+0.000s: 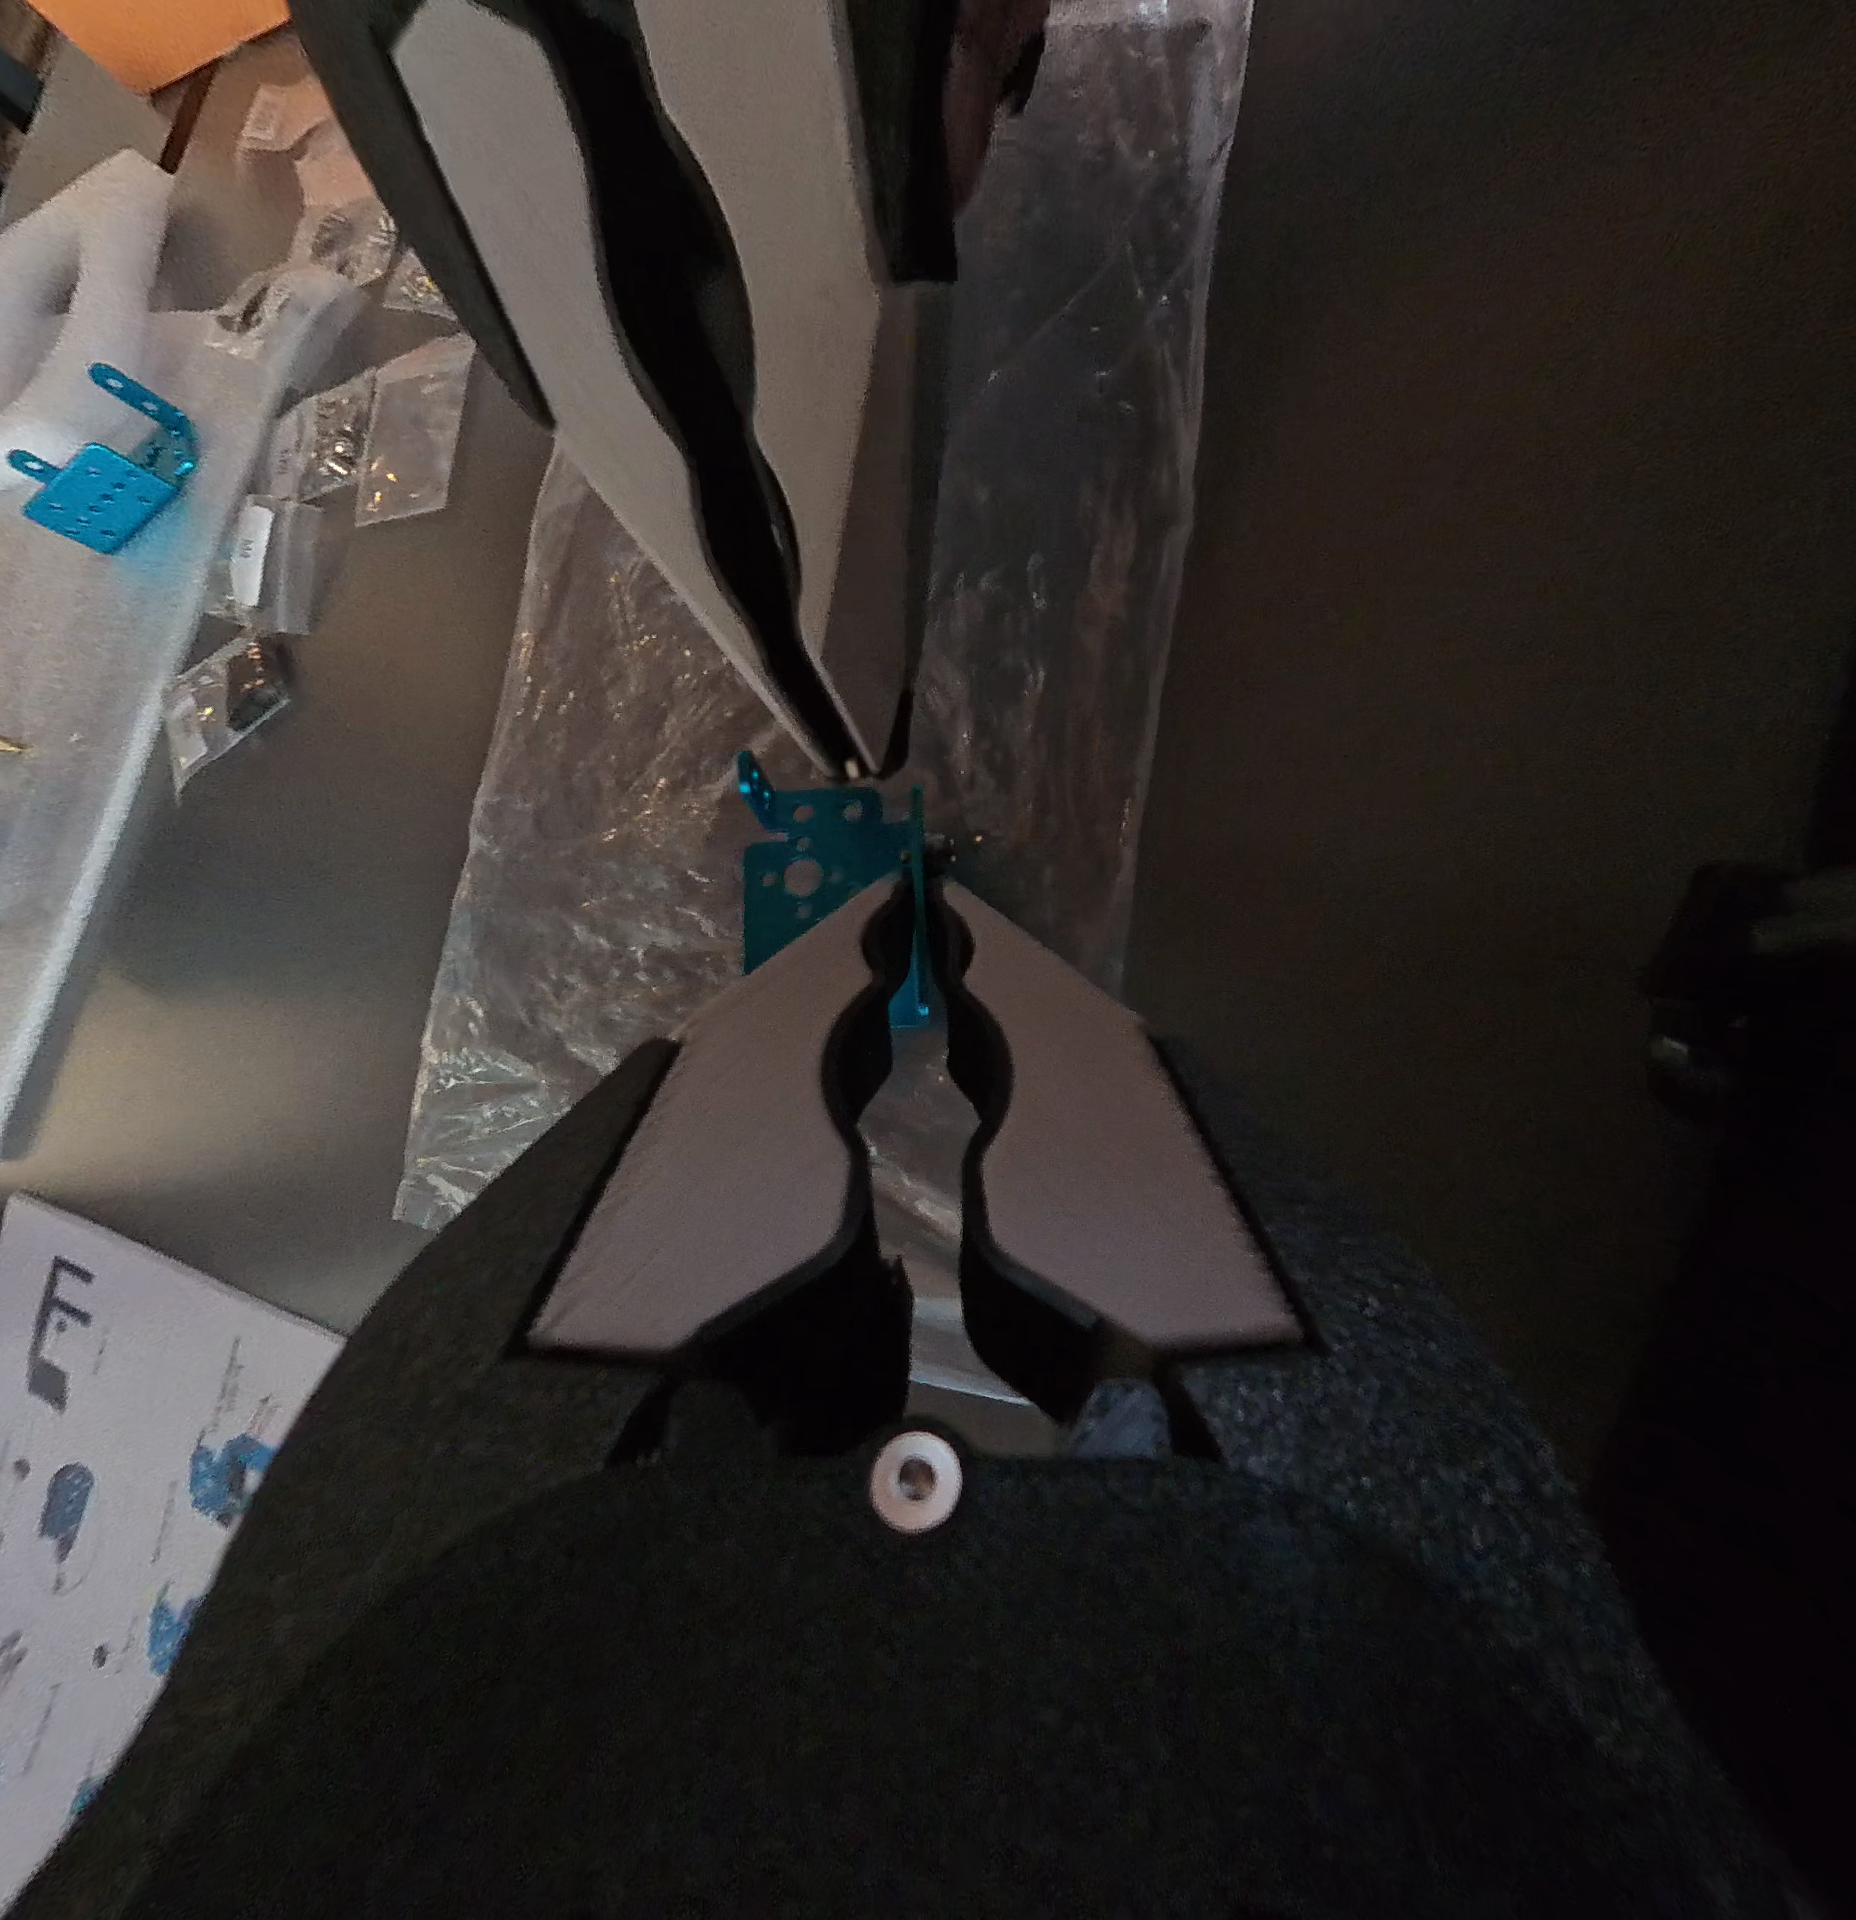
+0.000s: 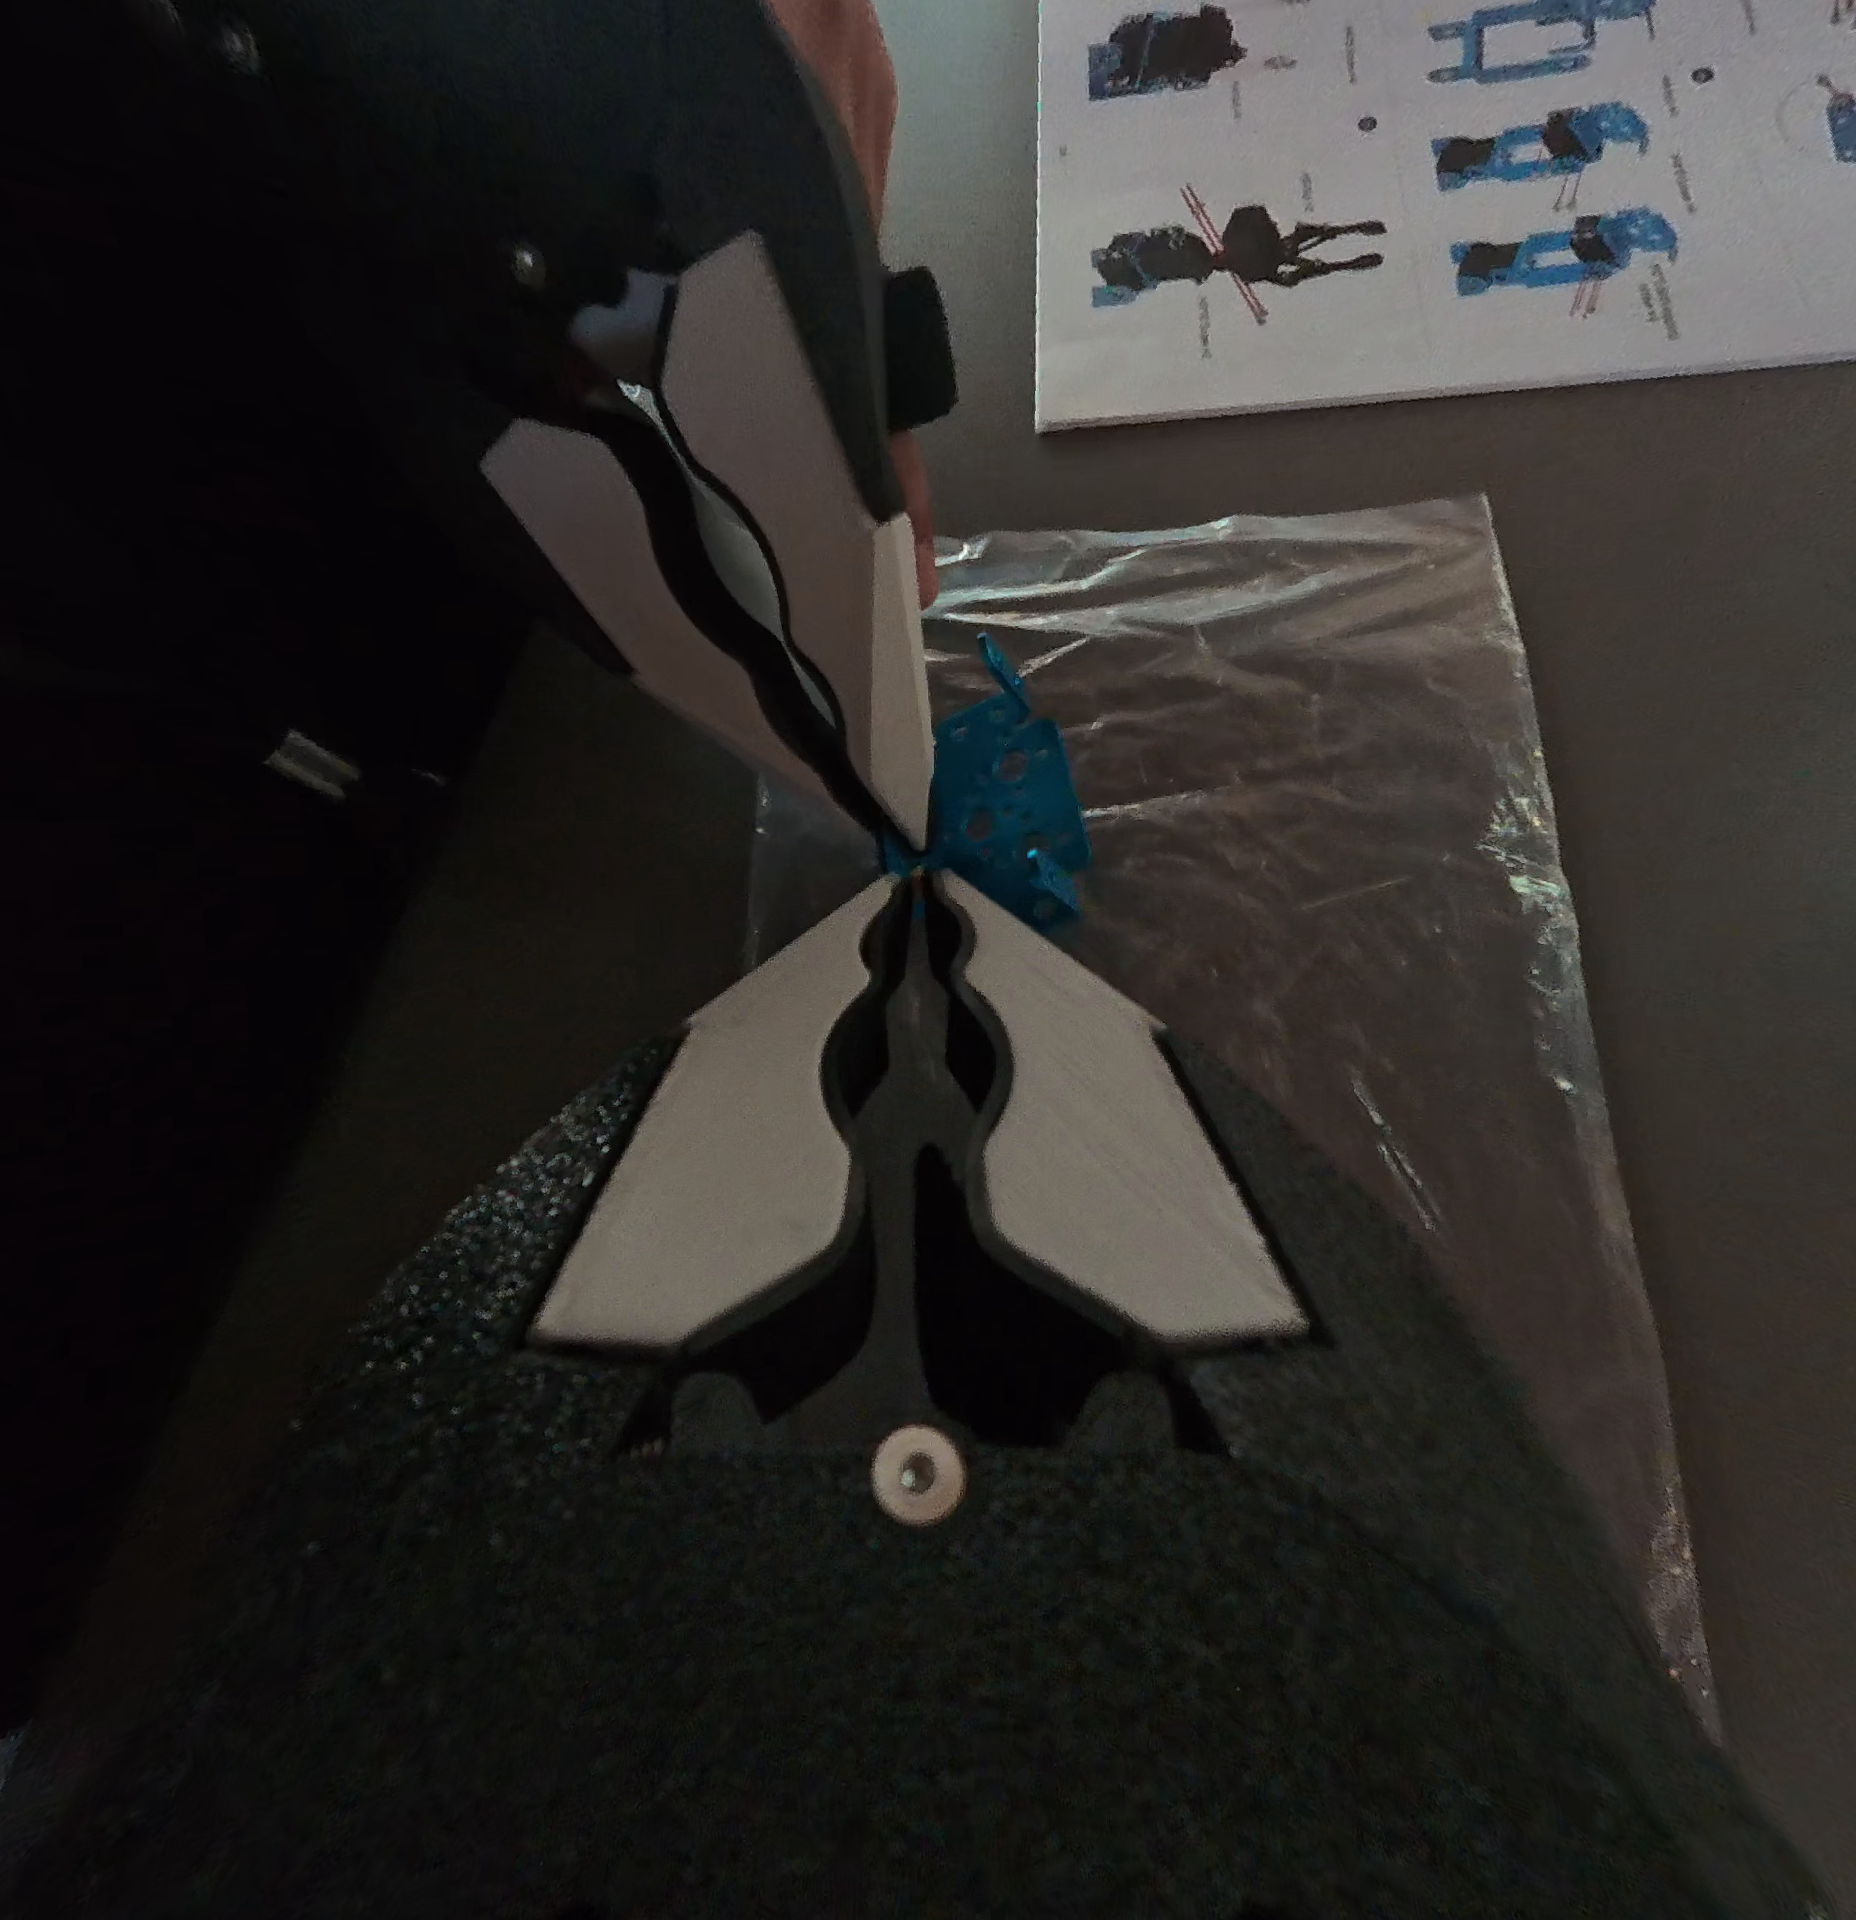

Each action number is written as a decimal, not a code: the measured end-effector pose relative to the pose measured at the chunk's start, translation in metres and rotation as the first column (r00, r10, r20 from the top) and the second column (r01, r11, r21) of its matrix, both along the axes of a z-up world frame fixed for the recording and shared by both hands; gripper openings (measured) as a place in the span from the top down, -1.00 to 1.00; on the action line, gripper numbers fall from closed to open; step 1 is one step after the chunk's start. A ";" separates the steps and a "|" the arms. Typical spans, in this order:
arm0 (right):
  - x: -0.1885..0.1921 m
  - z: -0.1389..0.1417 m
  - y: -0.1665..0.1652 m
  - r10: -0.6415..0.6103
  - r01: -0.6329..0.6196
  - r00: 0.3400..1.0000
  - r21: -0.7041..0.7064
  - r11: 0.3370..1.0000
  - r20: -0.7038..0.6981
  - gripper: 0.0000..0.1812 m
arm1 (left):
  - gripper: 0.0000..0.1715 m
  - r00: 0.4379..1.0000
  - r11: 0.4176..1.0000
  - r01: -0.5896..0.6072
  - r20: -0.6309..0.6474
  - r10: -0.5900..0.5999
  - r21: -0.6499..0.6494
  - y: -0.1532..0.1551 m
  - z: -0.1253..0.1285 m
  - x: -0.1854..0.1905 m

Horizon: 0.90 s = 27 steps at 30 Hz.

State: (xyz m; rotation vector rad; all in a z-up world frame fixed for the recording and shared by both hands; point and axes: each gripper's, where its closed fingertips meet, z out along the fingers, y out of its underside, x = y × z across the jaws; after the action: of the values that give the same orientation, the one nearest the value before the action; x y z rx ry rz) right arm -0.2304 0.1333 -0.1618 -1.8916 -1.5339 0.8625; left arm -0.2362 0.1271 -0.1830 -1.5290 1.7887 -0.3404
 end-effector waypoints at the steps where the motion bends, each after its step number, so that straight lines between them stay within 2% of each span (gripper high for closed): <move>1: -0.001 -0.003 0.000 0.001 -0.001 1.000 0.005 1.000 0.013 1.00 | 0.98 1.000 1.000 0.009 0.003 -0.009 -0.013 -0.001 0.000 0.000; 3: 0.000 -0.009 0.001 -0.002 0.002 0.999 0.010 1.000 0.033 1.00 | 0.98 1.000 0.999 0.026 0.000 -0.026 -0.028 -0.002 -0.001 -0.001; 8: -0.002 -0.008 0.005 -0.028 0.028 0.999 -0.008 1.000 -0.018 1.00 | 0.96 0.999 0.996 0.037 0.029 -0.035 -0.076 -0.002 0.003 -0.002; 9: -0.002 -0.009 0.006 -0.034 0.034 0.999 -0.013 0.999 -0.023 1.00 | 0.93 0.999 0.996 0.023 0.042 -0.020 -0.091 -0.001 0.005 -0.002; 12: -0.003 -0.011 0.008 -0.037 0.036 0.999 -0.018 0.999 -0.023 1.00 | 0.66 0.998 0.986 -0.020 0.059 0.030 -0.167 -0.002 0.009 -0.005; 15: -0.003 -0.013 0.009 -0.037 0.037 0.999 -0.013 0.999 -0.016 1.00 | 0.61 0.995 0.988 -0.058 0.073 0.068 -0.140 0.002 0.016 -0.008; 21: -0.004 -0.014 0.011 -0.043 0.041 0.999 -0.048 0.998 -0.026 1.00 | 0.69 0.973 0.974 -0.140 0.156 0.169 -0.179 0.001 0.019 0.004; 23: -0.004 -0.005 0.011 -0.067 0.056 0.994 -0.125 0.991 -0.088 0.99 | 0.70 0.965 0.970 -0.168 0.174 0.198 -0.174 0.005 0.021 0.005; 25: -0.003 0.010 0.017 -0.159 0.104 0.970 -0.275 0.956 -0.185 0.99 | 0.70 0.949 0.969 -0.197 0.221 0.226 -0.148 0.011 0.030 0.007; 27: 0.001 0.030 0.023 -0.278 0.093 0.914 -0.513 0.853 -0.296 0.99 | 0.70 0.941 0.970 -0.206 0.247 0.233 -0.129 0.013 0.036 0.009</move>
State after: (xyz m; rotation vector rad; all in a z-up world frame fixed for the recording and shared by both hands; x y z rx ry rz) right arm -0.2296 0.1567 -0.1322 -2.0265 -0.9381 1.5201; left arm -0.2276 0.1406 -0.1471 -1.6523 1.4001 -0.5031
